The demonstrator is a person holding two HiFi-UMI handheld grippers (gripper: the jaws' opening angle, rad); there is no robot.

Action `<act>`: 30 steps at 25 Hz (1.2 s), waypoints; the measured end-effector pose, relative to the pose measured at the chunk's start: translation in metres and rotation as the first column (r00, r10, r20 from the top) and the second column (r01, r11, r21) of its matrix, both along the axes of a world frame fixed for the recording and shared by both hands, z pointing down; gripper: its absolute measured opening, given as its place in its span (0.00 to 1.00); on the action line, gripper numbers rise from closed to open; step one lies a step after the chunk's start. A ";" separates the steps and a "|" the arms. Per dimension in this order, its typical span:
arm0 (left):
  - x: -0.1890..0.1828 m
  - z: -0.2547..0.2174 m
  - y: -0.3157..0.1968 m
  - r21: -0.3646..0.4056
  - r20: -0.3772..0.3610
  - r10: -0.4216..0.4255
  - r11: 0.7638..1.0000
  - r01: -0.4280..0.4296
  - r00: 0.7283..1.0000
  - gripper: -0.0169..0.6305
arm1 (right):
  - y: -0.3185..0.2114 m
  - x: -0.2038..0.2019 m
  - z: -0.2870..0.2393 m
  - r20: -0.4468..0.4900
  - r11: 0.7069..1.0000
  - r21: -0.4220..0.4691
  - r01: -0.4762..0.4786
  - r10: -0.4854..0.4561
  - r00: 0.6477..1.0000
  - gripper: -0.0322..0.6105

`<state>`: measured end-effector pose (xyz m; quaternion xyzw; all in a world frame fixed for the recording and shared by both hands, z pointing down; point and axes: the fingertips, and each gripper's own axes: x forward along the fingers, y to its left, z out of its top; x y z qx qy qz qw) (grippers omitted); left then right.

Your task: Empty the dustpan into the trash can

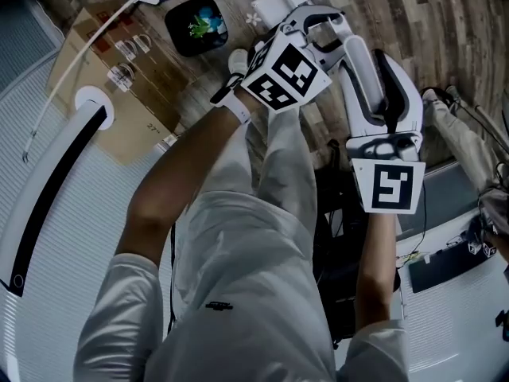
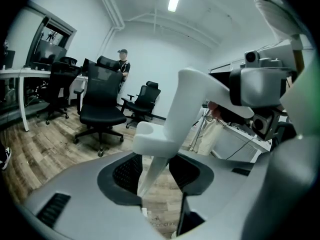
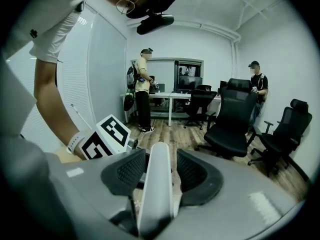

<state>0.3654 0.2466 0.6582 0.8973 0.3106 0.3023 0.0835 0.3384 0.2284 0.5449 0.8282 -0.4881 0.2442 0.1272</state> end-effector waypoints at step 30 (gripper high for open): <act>-0.168 -0.237 -0.099 0.052 -0.018 -0.458 0.888 0.458 0.889 0.04 | 0.020 -0.093 -0.143 -0.047 0.999 0.052 -0.011 0.014 0.999 0.07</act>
